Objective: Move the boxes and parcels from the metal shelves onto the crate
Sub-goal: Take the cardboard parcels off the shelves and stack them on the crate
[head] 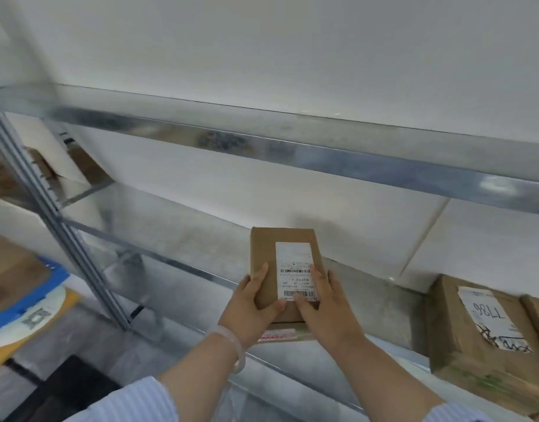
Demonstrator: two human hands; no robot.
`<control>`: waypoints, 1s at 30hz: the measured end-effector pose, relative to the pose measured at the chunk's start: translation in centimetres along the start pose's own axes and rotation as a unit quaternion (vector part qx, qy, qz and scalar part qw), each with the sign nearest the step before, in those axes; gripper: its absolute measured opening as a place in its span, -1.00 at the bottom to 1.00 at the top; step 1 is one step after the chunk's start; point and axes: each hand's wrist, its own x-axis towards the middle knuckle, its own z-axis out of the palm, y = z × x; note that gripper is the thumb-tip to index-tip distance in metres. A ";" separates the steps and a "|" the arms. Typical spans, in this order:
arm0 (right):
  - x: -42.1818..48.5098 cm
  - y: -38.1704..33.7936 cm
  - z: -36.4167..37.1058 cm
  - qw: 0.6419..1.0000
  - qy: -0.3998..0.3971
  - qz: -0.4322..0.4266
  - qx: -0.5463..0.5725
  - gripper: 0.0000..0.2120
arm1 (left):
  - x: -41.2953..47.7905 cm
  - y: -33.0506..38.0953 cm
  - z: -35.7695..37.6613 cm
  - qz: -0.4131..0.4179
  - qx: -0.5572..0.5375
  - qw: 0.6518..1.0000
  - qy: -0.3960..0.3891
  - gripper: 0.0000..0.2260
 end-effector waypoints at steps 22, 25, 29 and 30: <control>4.2 -31.4 24.4 0.956 -0.155 -0.226 0.110 -0.27 | -7.6 -13.6 -33.7 -0.106 0.027 0.951 0.289 -0.34; 4.4 -34.1 27.4 0.949 -0.173 -0.234 0.125 -0.30 | -7.9 -15.5 -37.0 -0.123 0.026 0.944 0.306 -0.32; 5.7 -37.1 30.4 0.940 -0.200 -0.238 0.139 -0.35 | -7.6 -17.7 -40.3 -0.132 0.017 0.934 0.332 -0.31; 6.3 -37.8 31.0 0.940 -0.200 -0.238 0.139 -0.37 | -7.4 -18.2 -40.9 -0.135 0.012 0.932 0.337 -0.31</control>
